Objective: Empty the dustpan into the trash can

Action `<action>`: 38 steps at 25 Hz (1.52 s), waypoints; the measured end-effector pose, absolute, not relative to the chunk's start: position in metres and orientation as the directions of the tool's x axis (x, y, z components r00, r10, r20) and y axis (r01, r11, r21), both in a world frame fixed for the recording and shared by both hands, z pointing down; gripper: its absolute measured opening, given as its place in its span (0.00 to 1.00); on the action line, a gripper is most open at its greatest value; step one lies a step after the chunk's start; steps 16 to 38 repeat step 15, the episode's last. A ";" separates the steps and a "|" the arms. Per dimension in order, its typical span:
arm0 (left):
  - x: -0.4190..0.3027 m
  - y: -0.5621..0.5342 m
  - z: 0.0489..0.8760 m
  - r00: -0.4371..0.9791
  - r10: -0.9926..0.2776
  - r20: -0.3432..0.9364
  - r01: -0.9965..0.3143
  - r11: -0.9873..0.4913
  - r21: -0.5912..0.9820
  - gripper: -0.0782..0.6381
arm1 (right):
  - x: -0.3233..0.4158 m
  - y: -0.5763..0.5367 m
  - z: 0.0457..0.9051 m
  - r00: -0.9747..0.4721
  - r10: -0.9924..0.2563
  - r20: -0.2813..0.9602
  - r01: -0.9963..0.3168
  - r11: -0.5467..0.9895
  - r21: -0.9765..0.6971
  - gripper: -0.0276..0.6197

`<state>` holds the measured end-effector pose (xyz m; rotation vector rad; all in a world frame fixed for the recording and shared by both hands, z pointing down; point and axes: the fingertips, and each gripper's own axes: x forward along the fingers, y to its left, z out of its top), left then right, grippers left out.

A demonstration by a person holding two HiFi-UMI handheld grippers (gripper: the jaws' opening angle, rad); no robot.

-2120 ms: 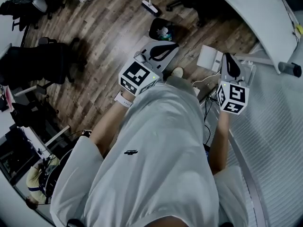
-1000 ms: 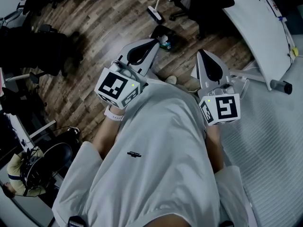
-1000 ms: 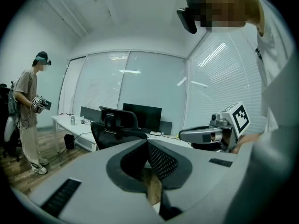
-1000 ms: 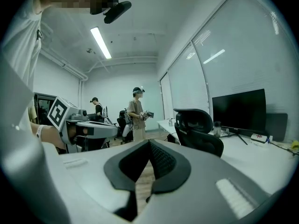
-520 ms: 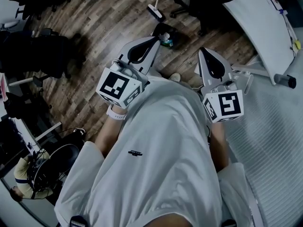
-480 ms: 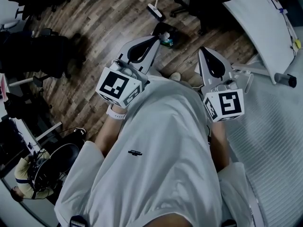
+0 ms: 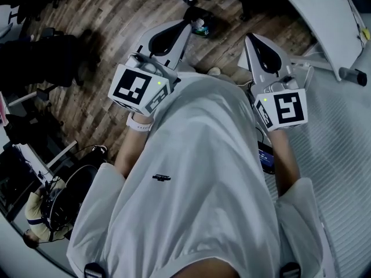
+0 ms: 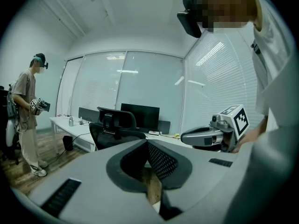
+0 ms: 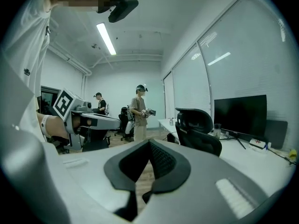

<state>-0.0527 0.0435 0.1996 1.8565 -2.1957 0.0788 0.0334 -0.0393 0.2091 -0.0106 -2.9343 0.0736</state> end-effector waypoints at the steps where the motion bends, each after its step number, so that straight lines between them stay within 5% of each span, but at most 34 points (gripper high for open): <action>1: -0.053 0.045 0.199 -0.147 -0.961 0.233 -0.975 0.180 0.127 0.12 | 0.033 -0.036 0.209 -0.978 0.024 0.208 0.016 0.999 -0.044 0.06; 38: -0.045 0.053 0.203 -0.150 -0.959 0.240 -0.972 0.187 0.141 0.12 | 0.039 -0.032 0.213 -0.972 0.058 0.230 0.049 0.998 -0.044 0.06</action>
